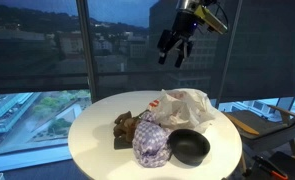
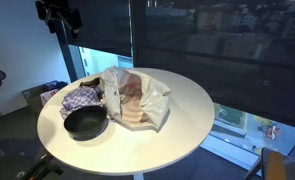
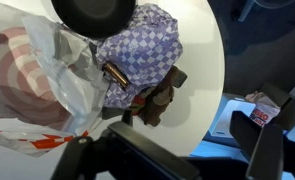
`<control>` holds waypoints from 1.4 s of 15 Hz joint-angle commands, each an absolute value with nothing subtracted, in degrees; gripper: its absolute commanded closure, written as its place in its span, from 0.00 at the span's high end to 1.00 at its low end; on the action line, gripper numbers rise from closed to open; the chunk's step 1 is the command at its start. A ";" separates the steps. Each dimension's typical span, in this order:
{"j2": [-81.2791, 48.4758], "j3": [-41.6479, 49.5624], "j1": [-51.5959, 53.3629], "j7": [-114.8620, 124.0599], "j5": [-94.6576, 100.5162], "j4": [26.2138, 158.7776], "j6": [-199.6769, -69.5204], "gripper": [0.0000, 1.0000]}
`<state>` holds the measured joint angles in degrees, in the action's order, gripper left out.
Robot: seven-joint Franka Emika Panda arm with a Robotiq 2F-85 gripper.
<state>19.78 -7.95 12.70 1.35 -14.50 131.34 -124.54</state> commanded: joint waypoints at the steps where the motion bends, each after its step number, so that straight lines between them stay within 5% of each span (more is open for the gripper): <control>1: 19.79 -8.35 12.27 1.28 -14.63 130.89 -124.34 1.00; 12: 19.08 -7.62 12.48 0.77 -16.45 130.70 -124.01 1.00; 21: 19.90 -7.76 12.46 3.88 -27.06 149.49 -129.58 1.00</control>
<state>16.95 -6.70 12.56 1.52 -25.12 143.26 -126.95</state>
